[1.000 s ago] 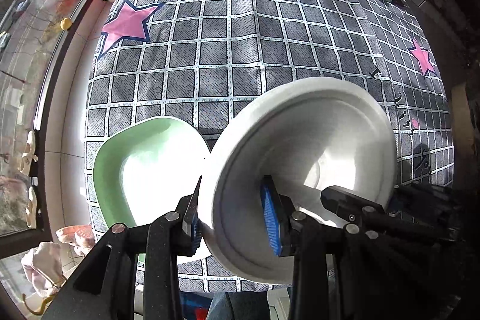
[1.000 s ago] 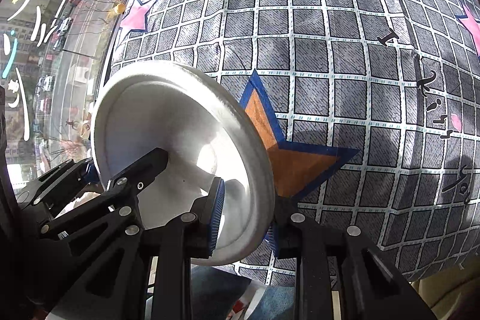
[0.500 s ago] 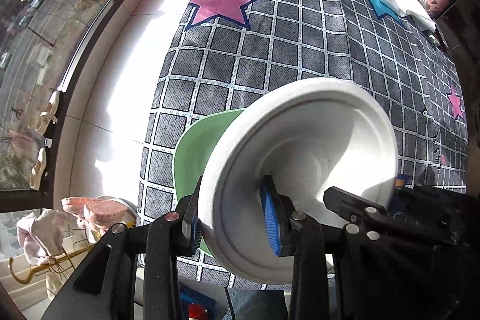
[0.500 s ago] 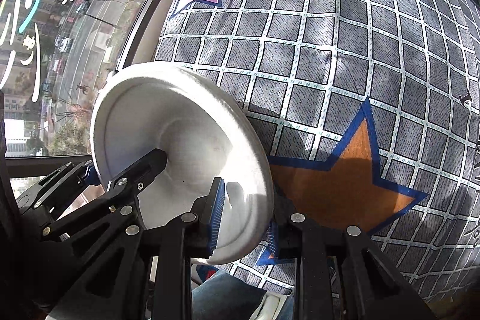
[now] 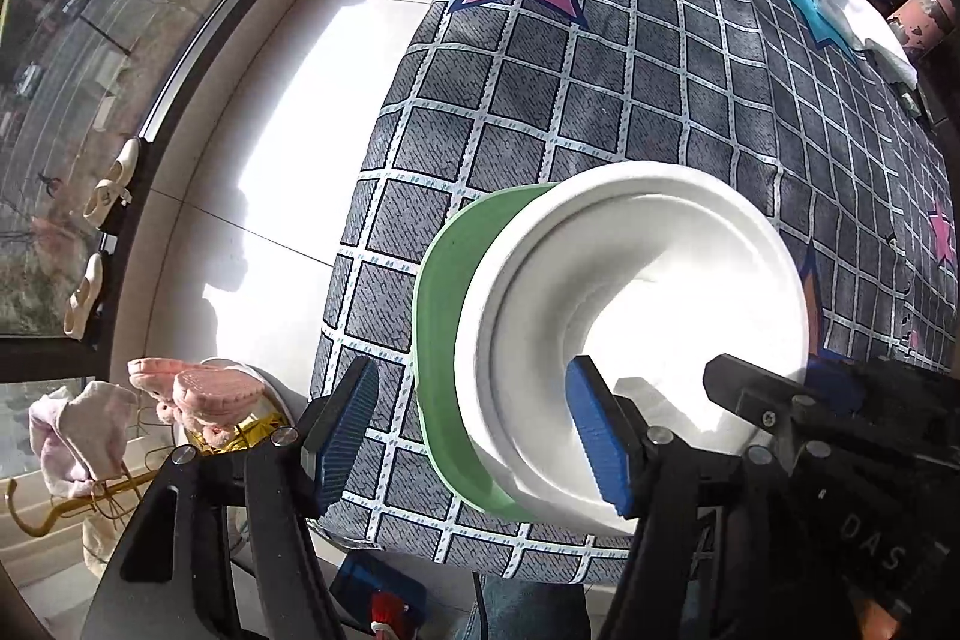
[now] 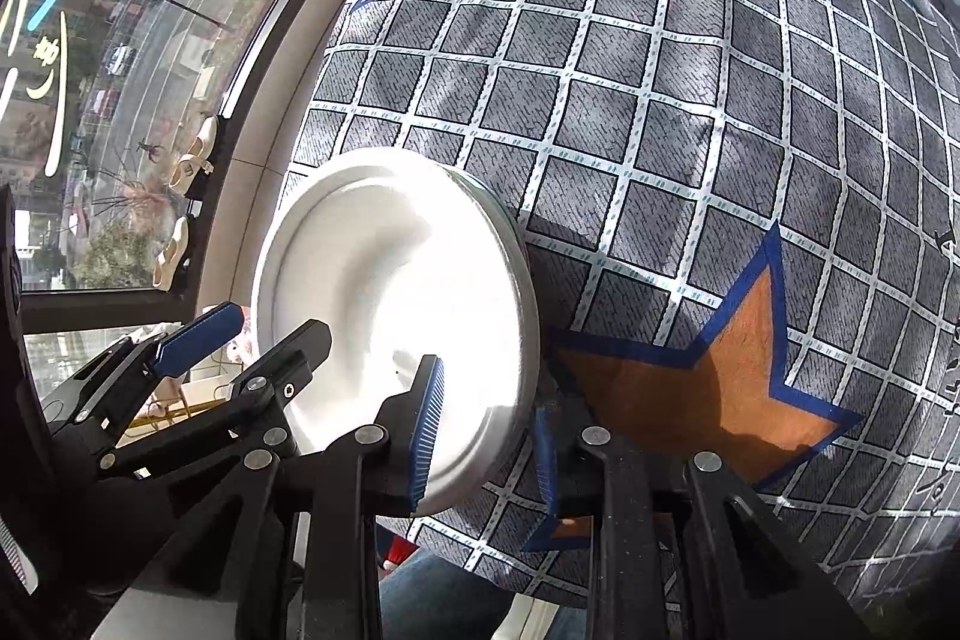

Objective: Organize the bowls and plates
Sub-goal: 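Lower the white bowl onto the stack and open the left gripper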

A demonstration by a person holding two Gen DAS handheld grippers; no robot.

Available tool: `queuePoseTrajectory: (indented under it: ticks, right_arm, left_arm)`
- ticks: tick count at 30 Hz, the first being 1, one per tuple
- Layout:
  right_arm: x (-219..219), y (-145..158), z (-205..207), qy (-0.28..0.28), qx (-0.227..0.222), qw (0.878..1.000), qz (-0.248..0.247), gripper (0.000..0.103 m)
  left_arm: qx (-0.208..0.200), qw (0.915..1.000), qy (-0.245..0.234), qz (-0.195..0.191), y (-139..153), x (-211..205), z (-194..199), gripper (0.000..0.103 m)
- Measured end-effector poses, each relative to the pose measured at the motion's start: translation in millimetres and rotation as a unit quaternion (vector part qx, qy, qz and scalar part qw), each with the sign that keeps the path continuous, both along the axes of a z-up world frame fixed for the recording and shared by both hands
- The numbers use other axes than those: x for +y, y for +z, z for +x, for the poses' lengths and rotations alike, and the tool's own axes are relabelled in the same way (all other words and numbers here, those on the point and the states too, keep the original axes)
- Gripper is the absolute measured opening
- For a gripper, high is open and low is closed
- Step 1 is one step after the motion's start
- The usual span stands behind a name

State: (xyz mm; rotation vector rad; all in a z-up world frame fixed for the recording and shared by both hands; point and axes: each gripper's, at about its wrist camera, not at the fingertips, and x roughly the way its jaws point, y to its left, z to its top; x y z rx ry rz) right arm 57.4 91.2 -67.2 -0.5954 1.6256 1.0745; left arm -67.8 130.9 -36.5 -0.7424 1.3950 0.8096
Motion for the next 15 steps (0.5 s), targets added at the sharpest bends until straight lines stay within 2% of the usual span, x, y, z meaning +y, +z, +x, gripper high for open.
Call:
queuePoseTrajectory:
  ticks: [1, 2, 3, 5, 7, 9, 10, 11, 15]
  right_arm:
    - [-0.8, 3.6, 0.7, -0.005, -0.01, 1.0, 0.0, 0.043]
    - [-1.4, 6.7, 1.2, -0.01, -0.019, 1.0, 0.005, 0.059]
    - [-2.0, 9.1, 1.9, -0.014, -0.021, 1.0, 0.011, 0.067]
    - [-2.0, 11.8, 2.6, -0.026, -0.011, 0.999, 0.014, 0.074]
    - [-1.5, 13.5, 1.0, -0.038, -0.008, 0.999, 0.016, 0.075]
    - [-1.4, 18.9, -1.6, -0.042, -0.016, 0.999, 0.016, 0.078]
    - [-4.4, 22.5, -2.0, -0.041, -0.023, 0.999, 0.016, 0.084]
    - [-6.3, 27.6, -3.6, -0.042, -0.03, 0.998, 0.019, 0.1]
    - [-7.3, 43.7, -14.9, -0.041, -0.047, 0.998, 0.033, 0.102]
  left_arm:
    - [0.005, 1.0, 0.0, 0.007, 2.7, 1.1, -2.4, 0.074]
    - [0.011, 0.9999, 0.001, 0.009, 4.6, 3.0, -4.6, 0.077]
    - [0.014, 0.9999, 0.001, 0.007, 6.2, 4.8, -6.5, 0.082]
    - [0.012, 0.9999, 0.002, 0.005, 11.7, 6.7, -9.1, 0.082]
    - [0.014, 0.9998, -0.008, 0.011, 18.7, 5.9, -8.8, 0.087]
    - [0.022, 0.9993, -0.026, 0.016, 25.3, 3.2, -5.4, 0.102]
    - [0.024, 0.9989, -0.035, 0.02, 28.5, 1.9, -3.7, 0.103]
    - [0.028, 0.9983, -0.047, 0.019, 30.8, 0.1, -1.9, 0.103]
    - [0.051, 0.9933, -0.103, 0.016, 34.4, -7.5, 8.2, 0.103]
